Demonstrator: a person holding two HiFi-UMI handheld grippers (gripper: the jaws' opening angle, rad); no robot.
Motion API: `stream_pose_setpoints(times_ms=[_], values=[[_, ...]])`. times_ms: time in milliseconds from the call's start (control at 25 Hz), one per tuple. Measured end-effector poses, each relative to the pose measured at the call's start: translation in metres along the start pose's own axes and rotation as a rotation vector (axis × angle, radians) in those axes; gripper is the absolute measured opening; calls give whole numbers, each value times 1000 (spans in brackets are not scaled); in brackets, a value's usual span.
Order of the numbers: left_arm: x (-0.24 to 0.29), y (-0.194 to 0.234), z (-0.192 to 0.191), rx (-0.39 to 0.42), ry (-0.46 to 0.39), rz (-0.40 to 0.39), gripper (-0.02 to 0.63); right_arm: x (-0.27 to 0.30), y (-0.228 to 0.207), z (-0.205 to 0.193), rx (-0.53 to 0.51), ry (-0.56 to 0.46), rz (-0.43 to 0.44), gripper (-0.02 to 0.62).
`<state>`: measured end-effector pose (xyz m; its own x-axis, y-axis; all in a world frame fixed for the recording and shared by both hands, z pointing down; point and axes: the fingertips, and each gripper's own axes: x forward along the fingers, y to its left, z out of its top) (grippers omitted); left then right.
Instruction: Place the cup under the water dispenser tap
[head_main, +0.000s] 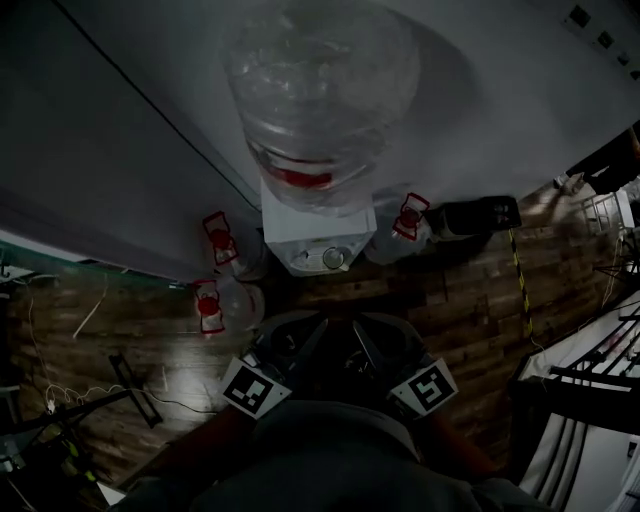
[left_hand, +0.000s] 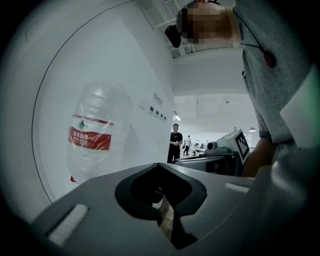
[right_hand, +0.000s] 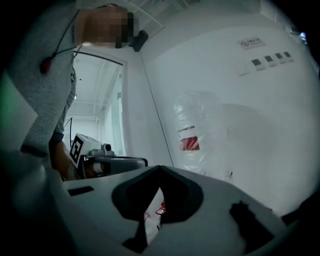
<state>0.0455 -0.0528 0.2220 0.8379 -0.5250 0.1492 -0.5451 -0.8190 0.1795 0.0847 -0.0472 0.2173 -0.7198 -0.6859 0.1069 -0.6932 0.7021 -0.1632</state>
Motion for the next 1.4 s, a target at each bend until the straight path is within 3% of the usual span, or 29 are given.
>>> stream_pose_setpoints(times_ms=[320, 600, 1400], values=[[-23, 1, 39, 17, -52, -5, 9, 7, 25, 45, -54, -14, 10, 14], [-32, 5, 51, 28, -67, -25, 8, 21, 37, 63, -101, -23, 22, 14], [-39, 5, 52, 48, -74, -50, 9, 24, 48, 62, -117, -24, 9, 14]])
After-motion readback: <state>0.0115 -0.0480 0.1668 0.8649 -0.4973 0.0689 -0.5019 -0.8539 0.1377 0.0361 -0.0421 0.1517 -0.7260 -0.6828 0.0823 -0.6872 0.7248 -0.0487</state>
